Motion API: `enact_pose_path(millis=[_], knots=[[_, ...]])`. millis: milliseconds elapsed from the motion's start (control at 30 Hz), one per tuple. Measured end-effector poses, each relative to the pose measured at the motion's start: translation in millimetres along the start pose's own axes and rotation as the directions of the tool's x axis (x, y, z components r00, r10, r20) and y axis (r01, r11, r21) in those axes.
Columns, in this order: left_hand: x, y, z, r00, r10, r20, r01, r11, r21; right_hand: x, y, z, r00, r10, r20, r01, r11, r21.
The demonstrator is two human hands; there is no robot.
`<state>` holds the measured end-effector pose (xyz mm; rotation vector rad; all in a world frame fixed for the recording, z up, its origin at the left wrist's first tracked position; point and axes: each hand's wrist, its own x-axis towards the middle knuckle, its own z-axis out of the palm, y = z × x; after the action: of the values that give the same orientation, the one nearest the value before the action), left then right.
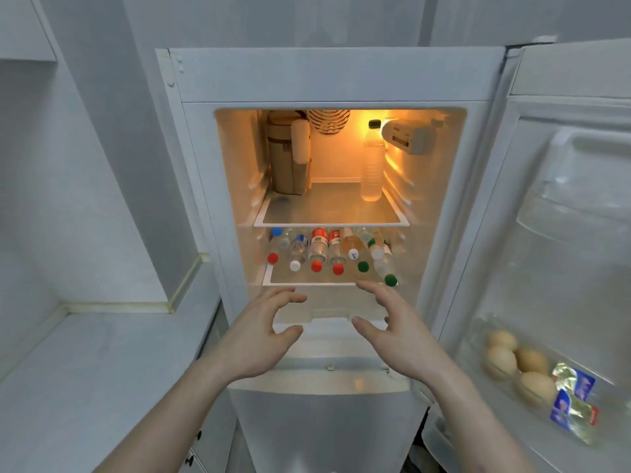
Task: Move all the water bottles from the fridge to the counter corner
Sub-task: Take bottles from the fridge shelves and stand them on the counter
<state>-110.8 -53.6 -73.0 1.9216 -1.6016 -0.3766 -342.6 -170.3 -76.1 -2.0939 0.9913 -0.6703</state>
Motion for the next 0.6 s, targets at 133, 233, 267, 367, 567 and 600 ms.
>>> enact_pose_path(millis=[133, 233, 267, 367, 567, 600], knots=[[43.6, -9.5, 10.2, 0.999, -0.047, -0.001, 0.047, 0.999, -0.001, 50.9, 18.0, 2.0, 0.998, 0.018, -0.052, -0.013, 0.996, 0.093], [74.3, -18.3, 21.9, 0.998, -0.064, 0.000, 0.064, 0.998, -0.025, 79.5, 32.0, 5.0, 0.994, 0.058, -0.097, -0.044, 0.990, 0.138], [84.7, -20.2, 26.1, 0.998, -0.063, 0.005, 0.063, 0.998, -0.030, 88.2, 36.0, 5.3, 0.991, 0.075, -0.115, -0.057, 0.987, 0.150], [112.2, -18.5, 34.5, 0.999, -0.040, 0.001, 0.040, 0.997, -0.064, 107.4, 45.2, 3.9, 0.980, 0.099, -0.170, -0.069, 0.982, 0.178], [188.3, 10.2, 16.4, 0.988, 0.068, -0.136, -0.093, 0.979, -0.183, 143.6, 58.1, 0.3, 0.949, 0.170, -0.266, -0.111, 0.969, 0.222], [203.7, 15.3, 10.5, 0.987, 0.082, -0.139, -0.107, 0.978, -0.181, 149.4, 60.2, 1.0, 0.945, 0.189, -0.268, -0.130, 0.966, 0.222]])
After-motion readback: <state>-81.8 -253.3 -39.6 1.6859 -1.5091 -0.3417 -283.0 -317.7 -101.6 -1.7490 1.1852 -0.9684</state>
